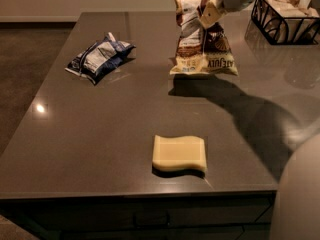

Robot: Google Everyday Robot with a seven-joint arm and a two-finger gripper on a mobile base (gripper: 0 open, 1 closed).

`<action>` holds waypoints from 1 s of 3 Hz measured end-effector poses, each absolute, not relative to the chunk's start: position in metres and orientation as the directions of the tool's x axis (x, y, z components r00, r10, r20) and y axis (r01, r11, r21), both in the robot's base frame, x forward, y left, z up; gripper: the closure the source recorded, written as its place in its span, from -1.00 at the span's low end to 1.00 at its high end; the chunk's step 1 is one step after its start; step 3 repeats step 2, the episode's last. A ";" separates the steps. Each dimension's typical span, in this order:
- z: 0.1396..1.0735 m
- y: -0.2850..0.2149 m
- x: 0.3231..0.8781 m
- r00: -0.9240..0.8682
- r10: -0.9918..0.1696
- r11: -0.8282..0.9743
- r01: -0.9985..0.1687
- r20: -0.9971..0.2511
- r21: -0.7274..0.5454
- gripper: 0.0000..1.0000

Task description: Pick brown chip bag

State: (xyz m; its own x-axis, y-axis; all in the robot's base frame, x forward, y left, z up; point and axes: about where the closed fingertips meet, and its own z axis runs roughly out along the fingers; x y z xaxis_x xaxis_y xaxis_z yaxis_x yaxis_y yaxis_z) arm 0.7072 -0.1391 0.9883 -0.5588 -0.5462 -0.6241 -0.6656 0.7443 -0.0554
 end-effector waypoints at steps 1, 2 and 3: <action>1.008 -0.126 0.697 -0.502 -0.578 0.704 -0.705 -0.643 -0.083 1.00; 1.011 -0.124 0.695 -0.491 -0.584 0.696 -0.712 -0.646 -0.089 1.00; 1.011 -0.124 0.695 -0.491 -0.584 0.696 -0.712 -0.646 -0.089 1.00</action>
Offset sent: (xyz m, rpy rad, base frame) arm -0.0094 0.0120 0.0178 -0.0015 -0.0349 0.0531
